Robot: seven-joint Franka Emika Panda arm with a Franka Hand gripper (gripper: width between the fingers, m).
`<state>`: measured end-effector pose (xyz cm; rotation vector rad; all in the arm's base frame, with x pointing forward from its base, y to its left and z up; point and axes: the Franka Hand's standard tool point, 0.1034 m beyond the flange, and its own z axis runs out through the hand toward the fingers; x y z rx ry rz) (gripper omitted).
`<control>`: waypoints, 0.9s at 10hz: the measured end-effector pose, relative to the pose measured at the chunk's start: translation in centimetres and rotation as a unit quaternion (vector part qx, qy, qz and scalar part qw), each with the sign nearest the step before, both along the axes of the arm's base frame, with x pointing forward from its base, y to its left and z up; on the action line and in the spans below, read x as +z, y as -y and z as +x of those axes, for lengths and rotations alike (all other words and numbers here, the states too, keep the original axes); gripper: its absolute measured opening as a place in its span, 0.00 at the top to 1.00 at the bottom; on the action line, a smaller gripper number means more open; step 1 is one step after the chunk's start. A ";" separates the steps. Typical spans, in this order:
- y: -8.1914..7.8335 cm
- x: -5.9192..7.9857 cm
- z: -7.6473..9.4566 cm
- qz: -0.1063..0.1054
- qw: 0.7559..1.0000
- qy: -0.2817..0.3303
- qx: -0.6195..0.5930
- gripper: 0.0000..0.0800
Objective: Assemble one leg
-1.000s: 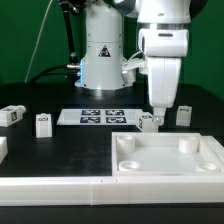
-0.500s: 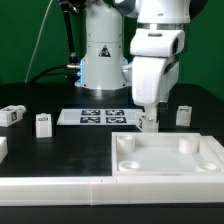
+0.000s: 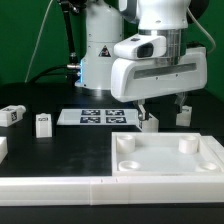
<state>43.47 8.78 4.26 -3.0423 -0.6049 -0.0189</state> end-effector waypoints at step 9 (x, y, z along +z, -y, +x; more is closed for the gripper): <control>-4.9 -0.7 -3.3 0.015 0.920 -0.034 -0.391 0.19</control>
Offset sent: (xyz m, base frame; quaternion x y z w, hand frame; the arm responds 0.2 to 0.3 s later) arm -0.0029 0.0215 0.0060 -0.0605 -0.0355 0.2401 0.9682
